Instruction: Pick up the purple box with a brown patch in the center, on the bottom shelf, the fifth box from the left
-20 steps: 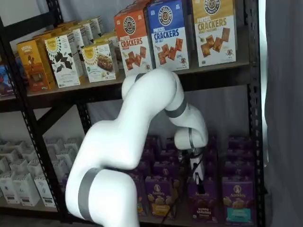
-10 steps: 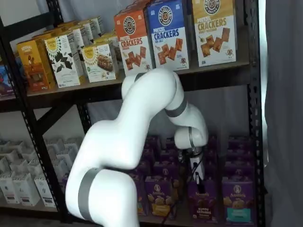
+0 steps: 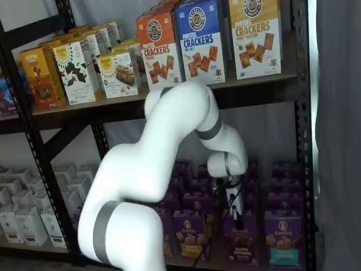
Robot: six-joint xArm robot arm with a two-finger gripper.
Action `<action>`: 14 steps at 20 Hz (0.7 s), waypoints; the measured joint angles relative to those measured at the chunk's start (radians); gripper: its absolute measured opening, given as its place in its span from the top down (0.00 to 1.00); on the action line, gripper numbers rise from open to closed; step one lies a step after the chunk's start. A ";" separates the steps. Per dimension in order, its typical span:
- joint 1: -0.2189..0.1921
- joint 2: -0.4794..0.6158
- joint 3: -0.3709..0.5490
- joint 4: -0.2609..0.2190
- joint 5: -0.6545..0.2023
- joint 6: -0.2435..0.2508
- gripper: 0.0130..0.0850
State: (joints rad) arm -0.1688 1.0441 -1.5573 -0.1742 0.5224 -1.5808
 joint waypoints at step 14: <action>0.000 -0.192 0.261 0.078 -0.091 -0.066 0.78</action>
State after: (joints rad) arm -0.1685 0.8522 -1.2968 -0.0959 0.4309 -1.6473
